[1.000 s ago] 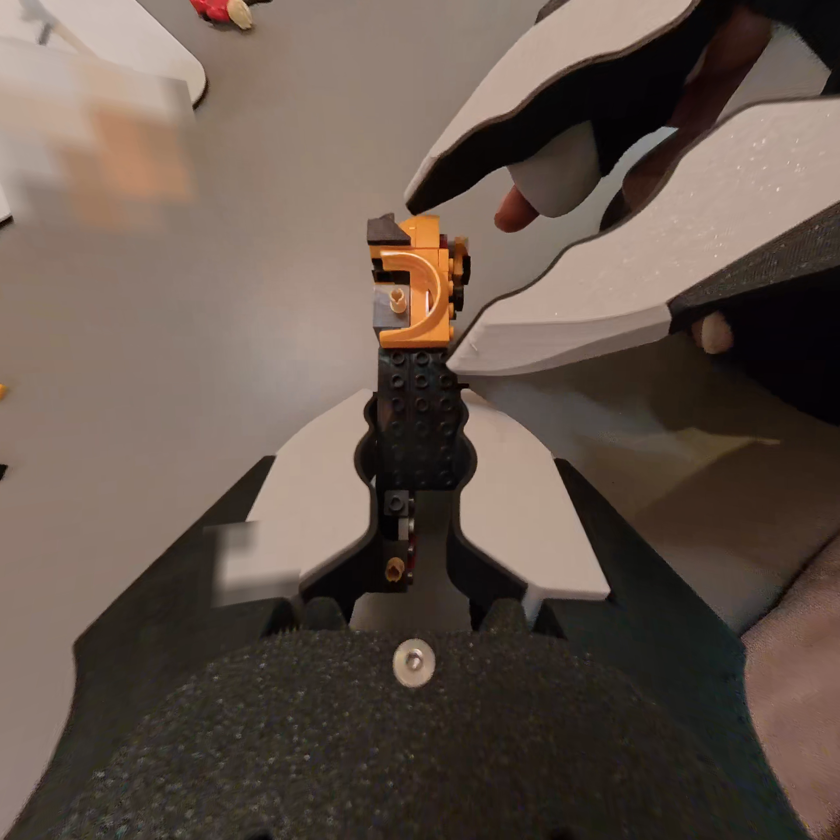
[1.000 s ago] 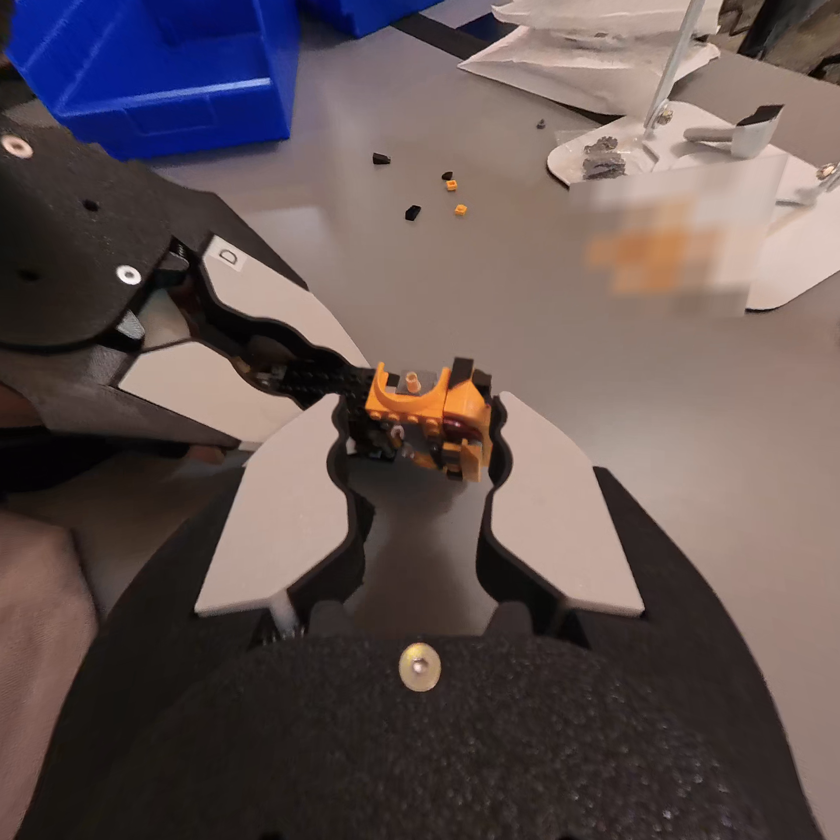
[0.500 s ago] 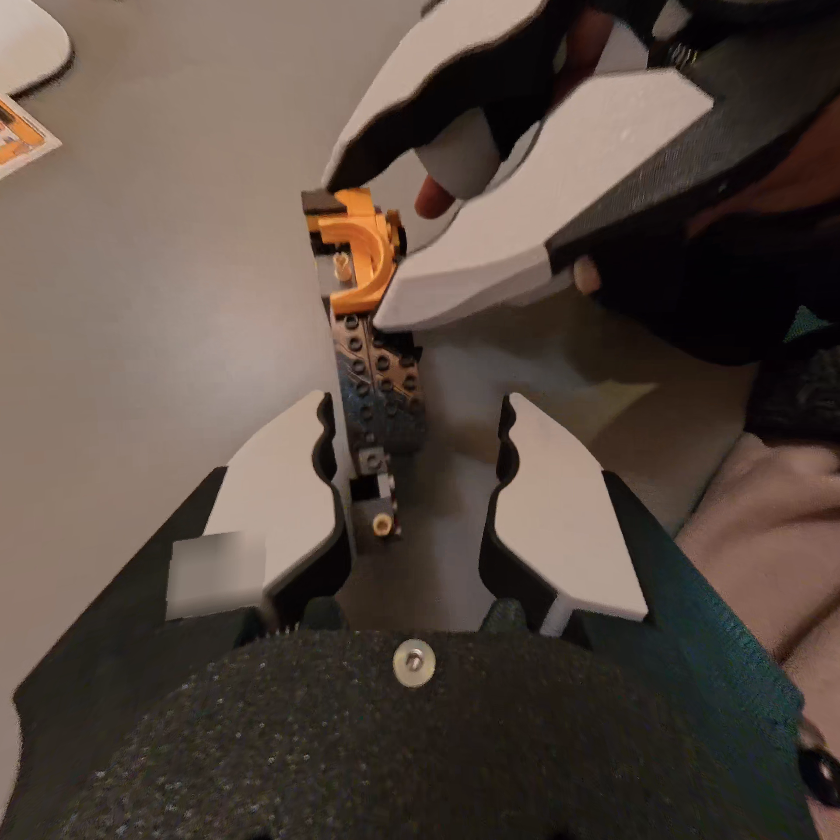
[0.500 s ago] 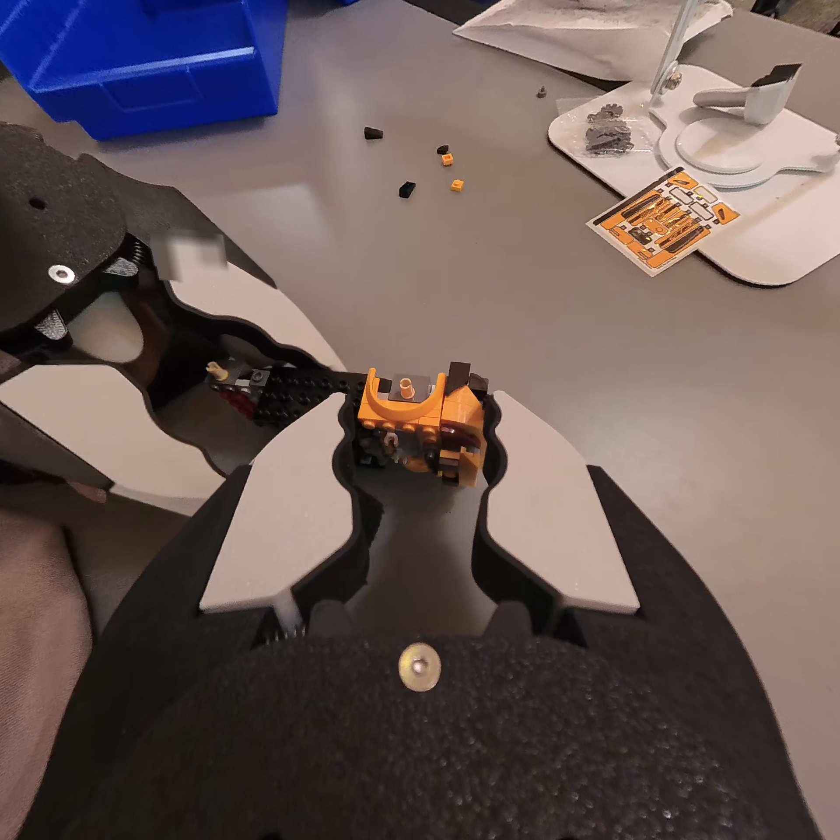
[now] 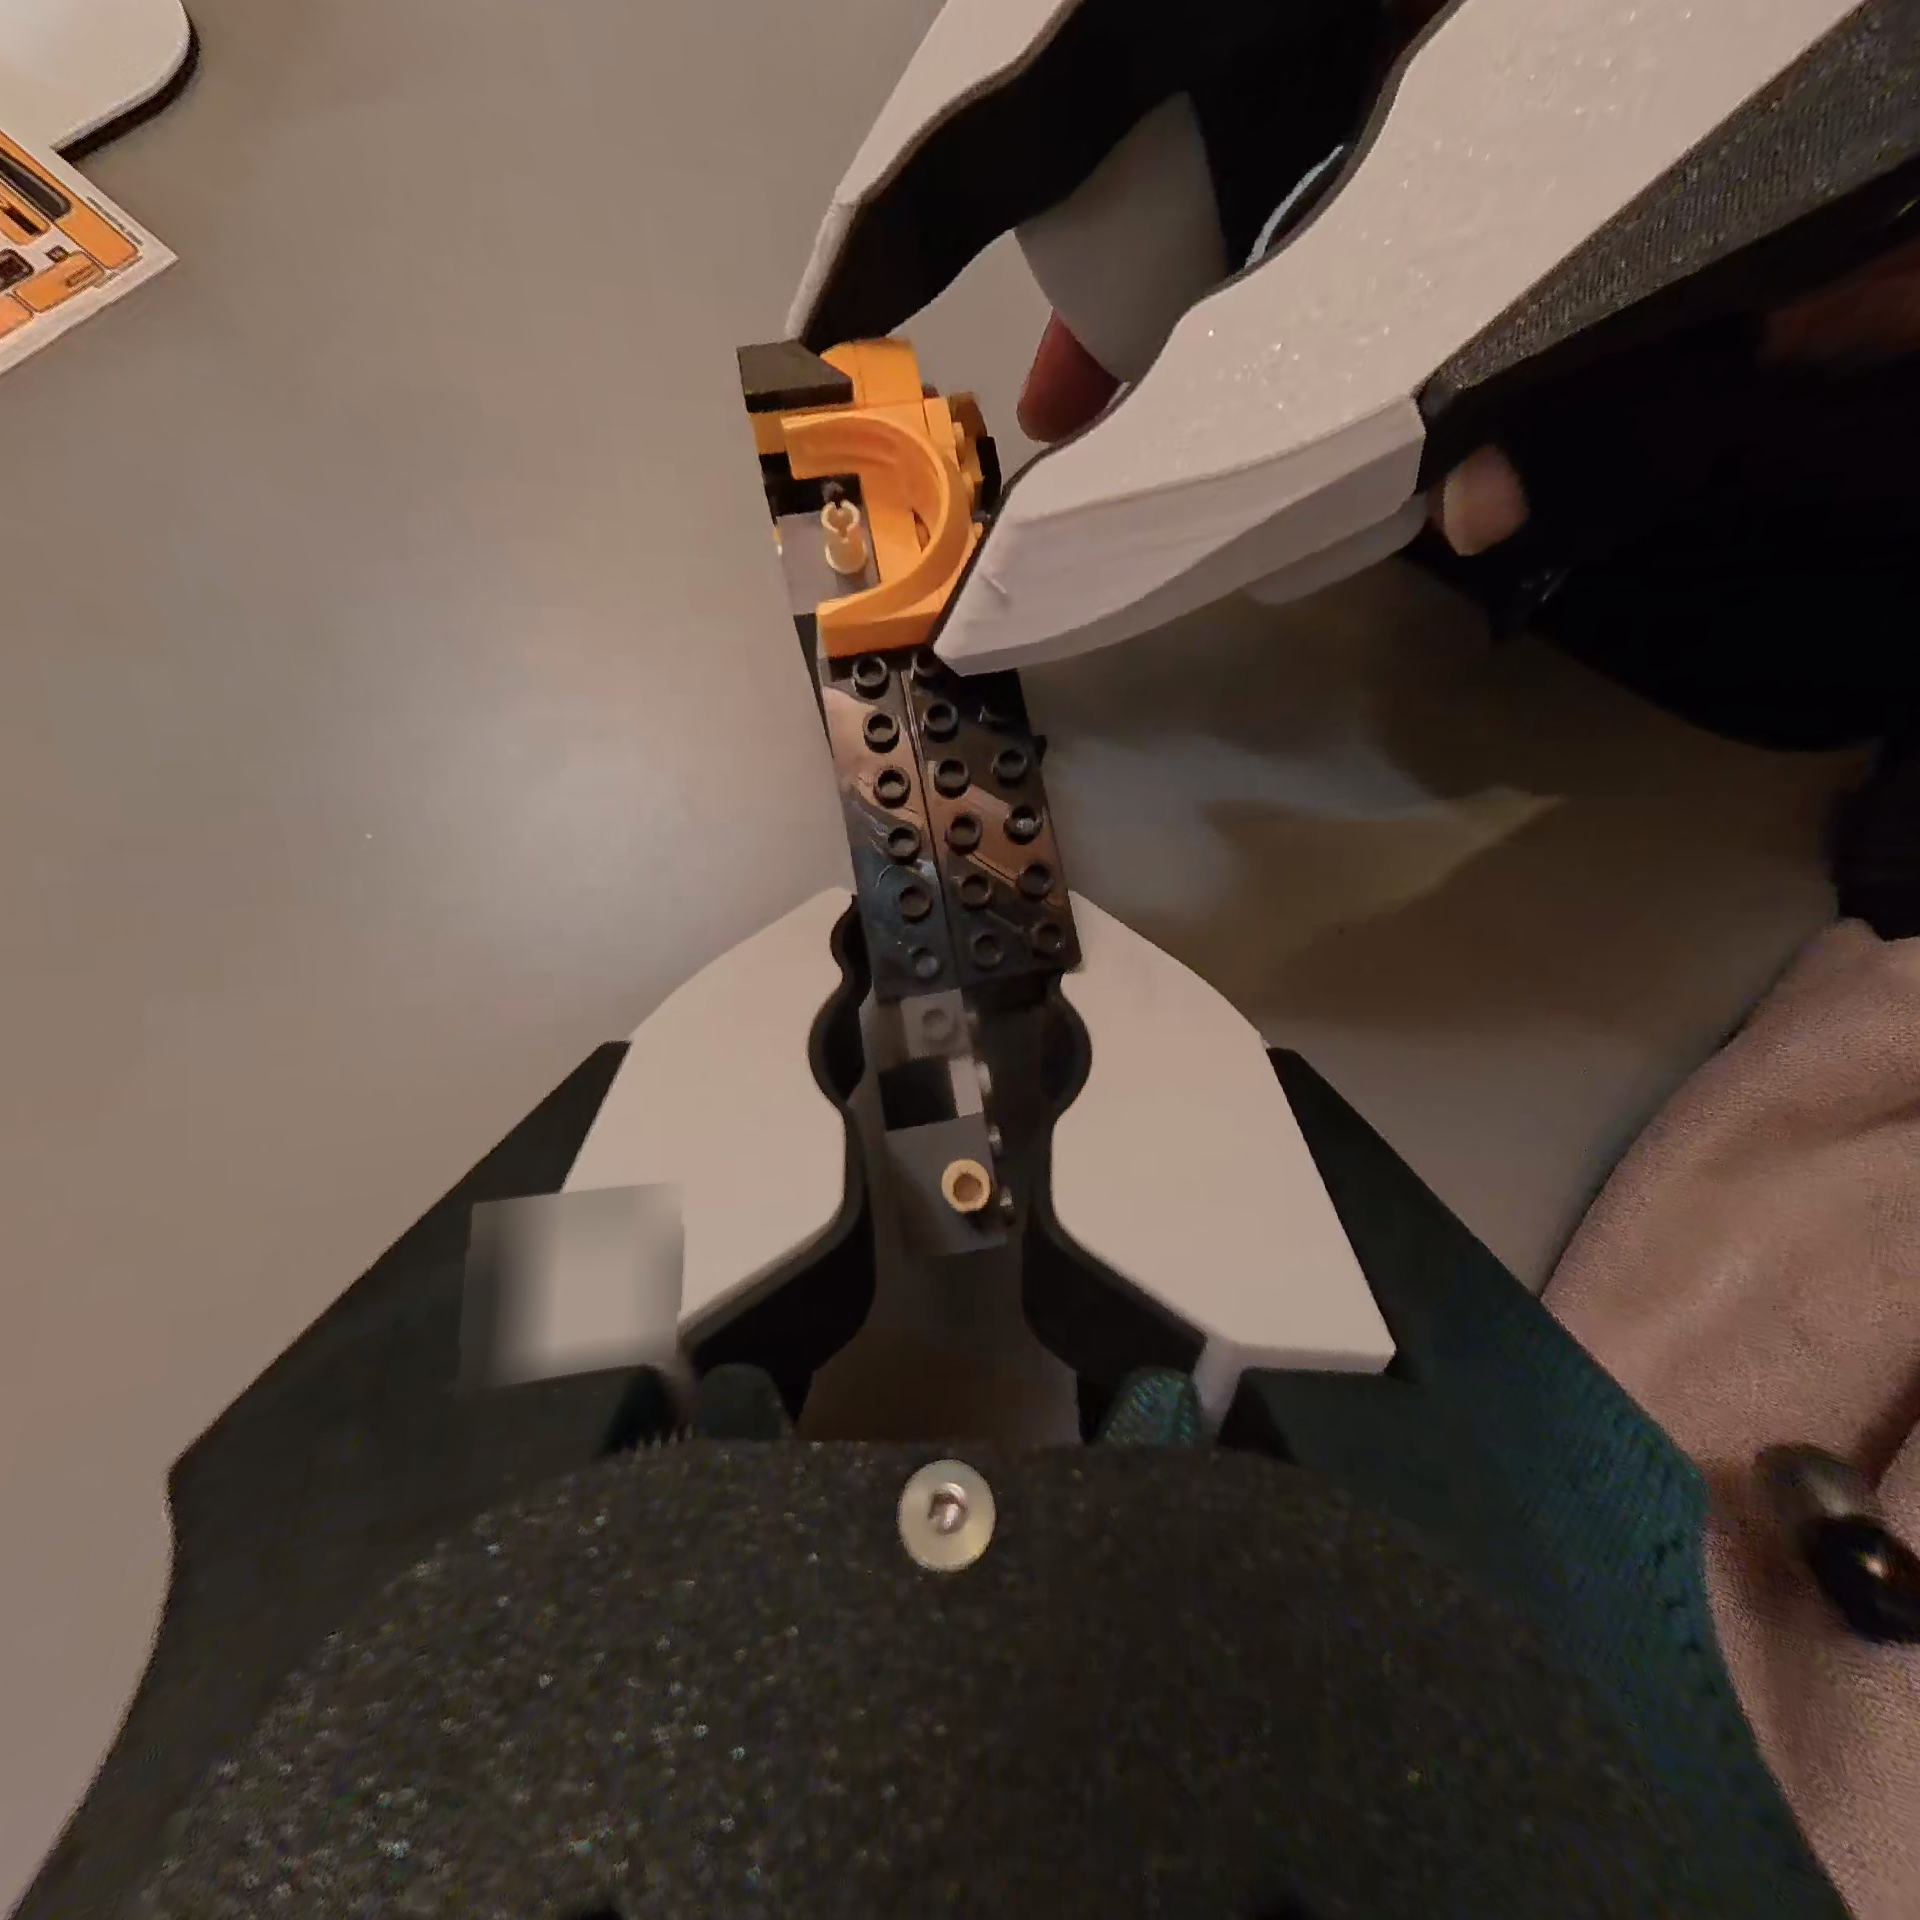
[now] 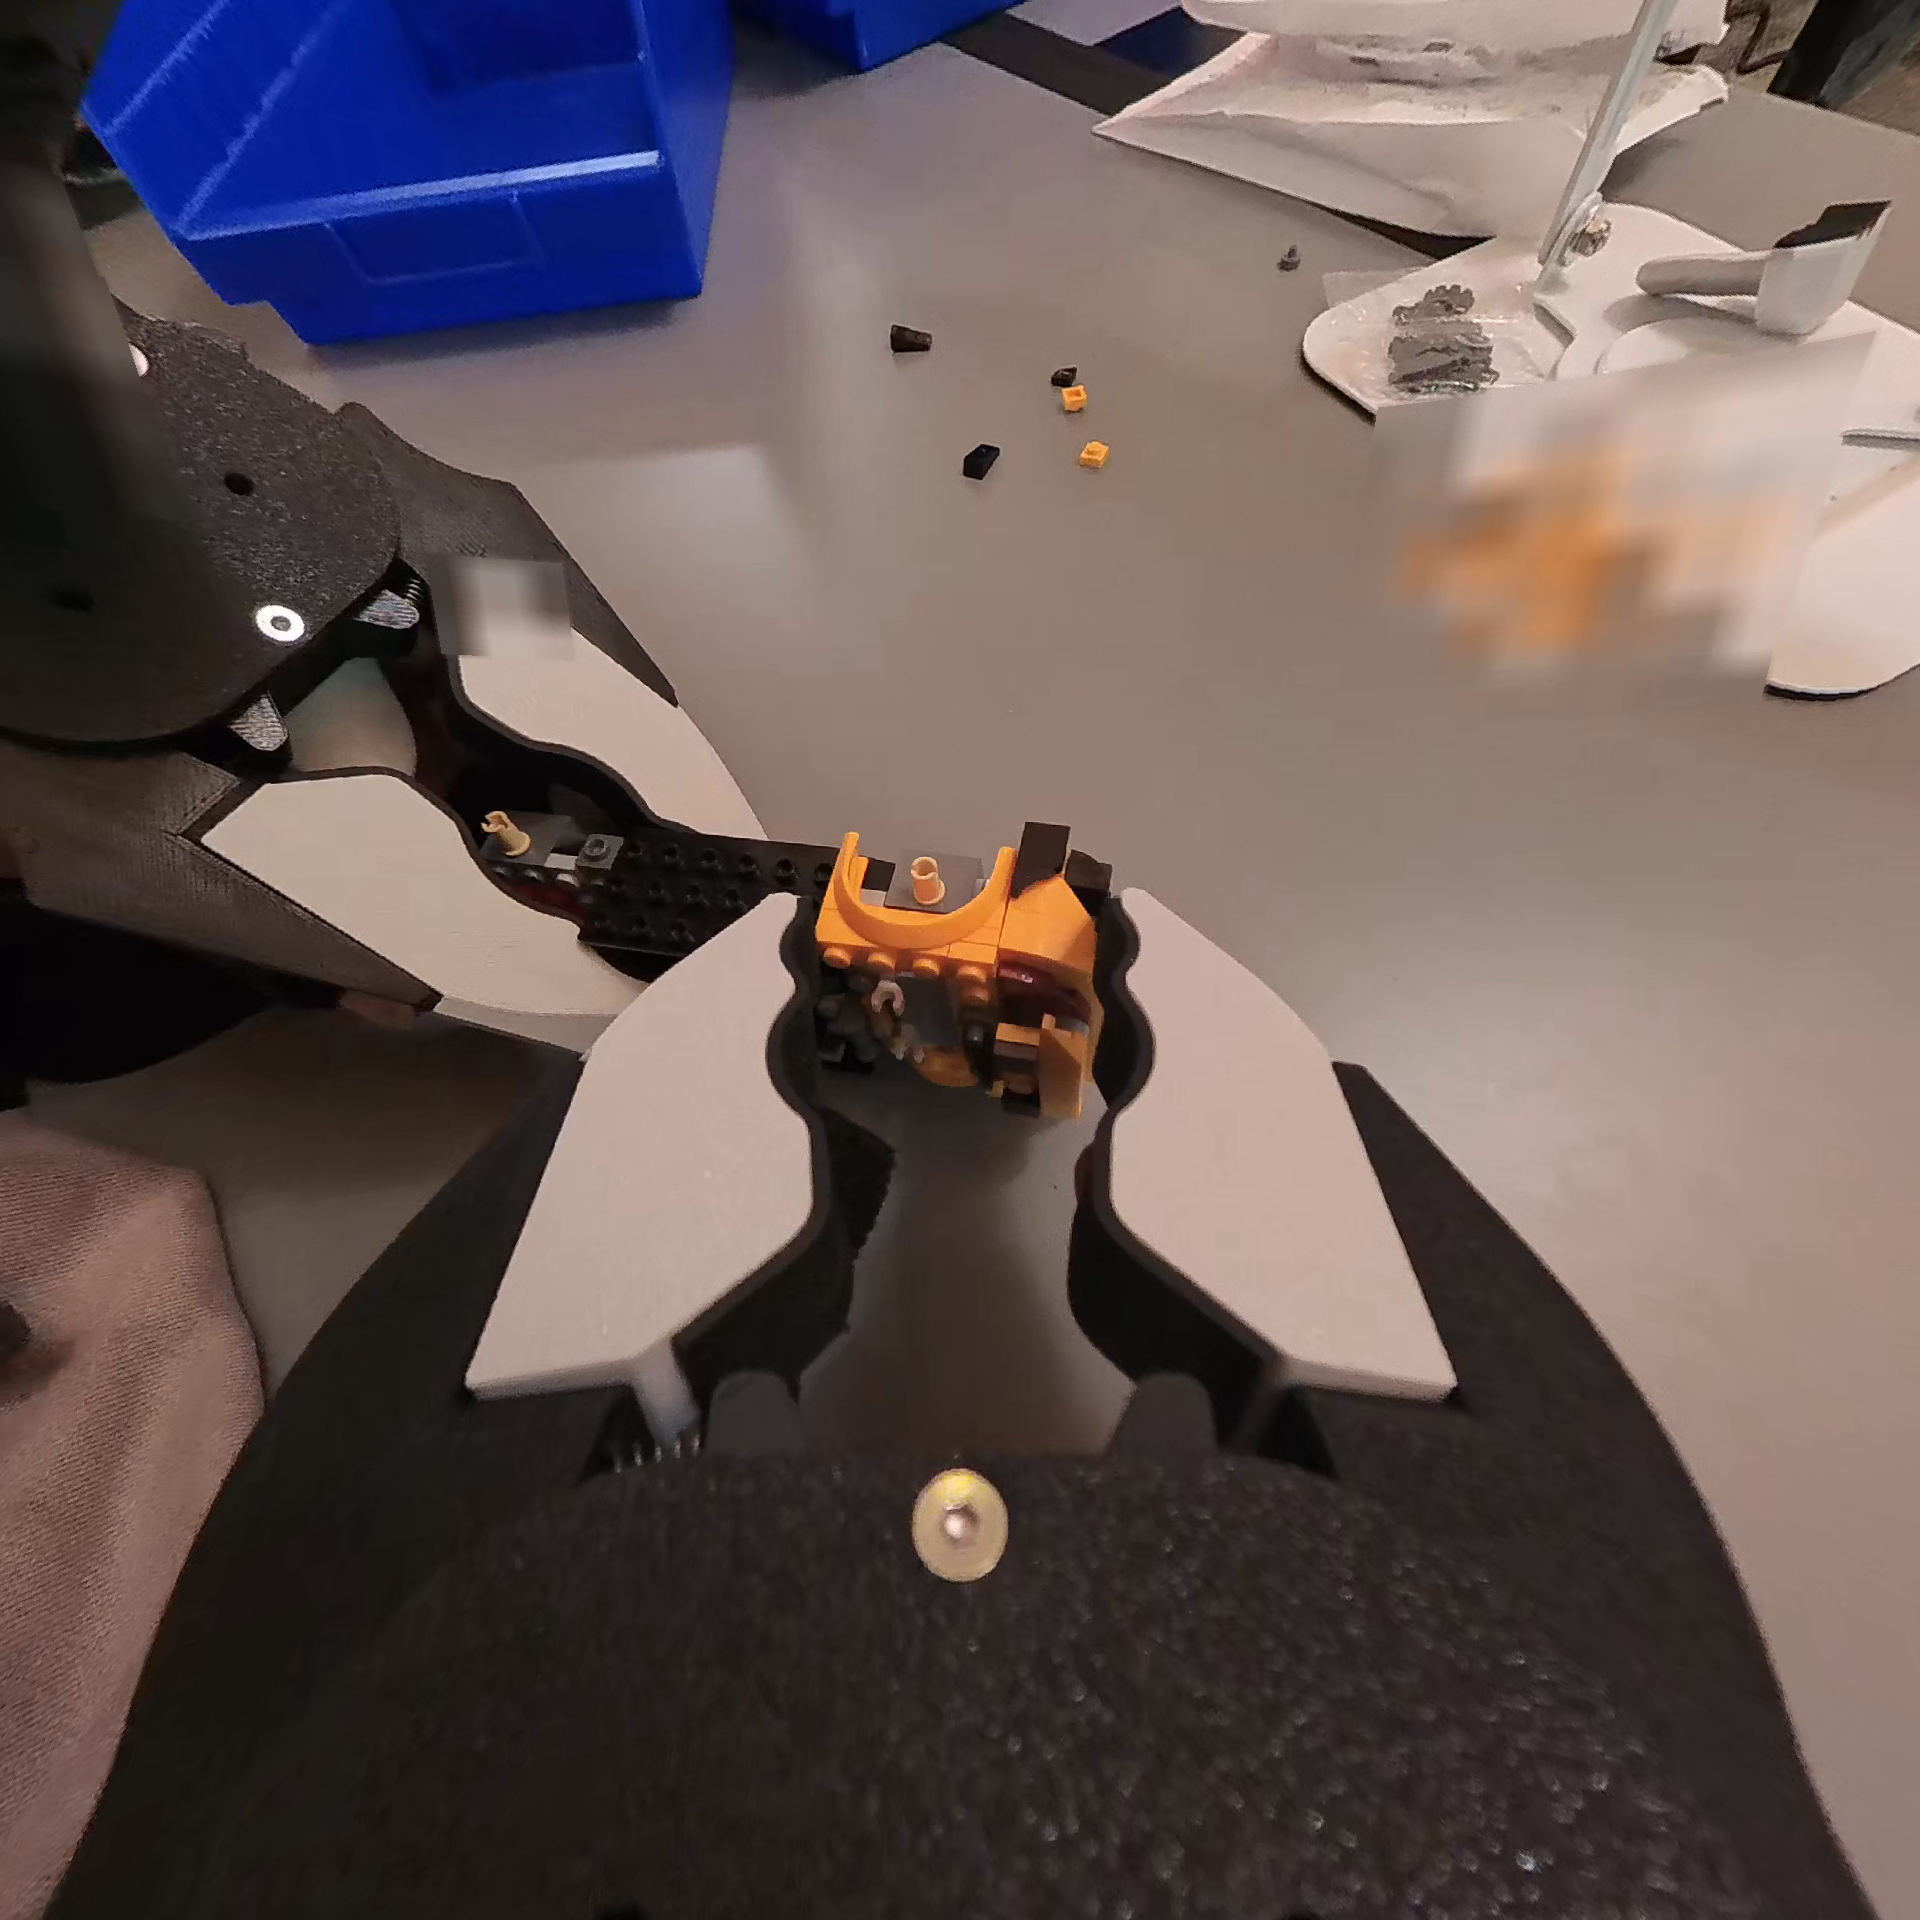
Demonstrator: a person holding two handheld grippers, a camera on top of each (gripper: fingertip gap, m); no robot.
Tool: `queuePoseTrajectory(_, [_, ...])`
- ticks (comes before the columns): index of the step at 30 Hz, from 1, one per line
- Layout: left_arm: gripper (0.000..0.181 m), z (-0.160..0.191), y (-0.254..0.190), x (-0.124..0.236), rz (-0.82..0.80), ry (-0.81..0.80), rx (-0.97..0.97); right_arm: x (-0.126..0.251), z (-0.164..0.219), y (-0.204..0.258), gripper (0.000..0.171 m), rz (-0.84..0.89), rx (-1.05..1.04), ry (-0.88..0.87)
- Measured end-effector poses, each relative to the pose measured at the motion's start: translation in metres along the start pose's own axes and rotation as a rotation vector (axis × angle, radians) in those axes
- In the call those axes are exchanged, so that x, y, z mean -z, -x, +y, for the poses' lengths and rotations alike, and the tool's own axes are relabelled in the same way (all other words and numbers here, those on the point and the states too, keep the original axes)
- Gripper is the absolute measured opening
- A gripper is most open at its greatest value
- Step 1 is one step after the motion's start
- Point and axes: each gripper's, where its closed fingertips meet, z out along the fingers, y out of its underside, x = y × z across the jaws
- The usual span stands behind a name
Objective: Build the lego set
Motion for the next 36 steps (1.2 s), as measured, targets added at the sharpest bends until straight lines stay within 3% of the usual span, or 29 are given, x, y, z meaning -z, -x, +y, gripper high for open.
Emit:
queuePoseTrajectory(12, [0.029, -0.0017, 0.0022, -0.0012, -0.046, -0.011, 0.03, 0.0005, -0.0014, -0.0015, 0.052, 0.011, -0.038, -0.021])
queuePoseTrajectory(16, [0.028, -0.0022, 0.0023, -0.0017, -0.082, -0.009, 0.026, -0.0002, 0.0047, -0.0084, 0.073, 0.058, -0.107, -0.002])
queuePoseTrajectory(23, [0.029, -0.0019, 0.0016, -0.0022, -0.095, -0.007, 0.005, -0.0027, 0.0076, -0.0041, 0.065, -0.018, -0.213, -0.005])
queuePoseTrajectory(36, [0.031, 0.0005, -0.0012, -0.0014, -0.056, 0.003, 0.004, -0.0031, 0.0077, -0.0007, 0.062, -0.055, -0.168, -0.022])
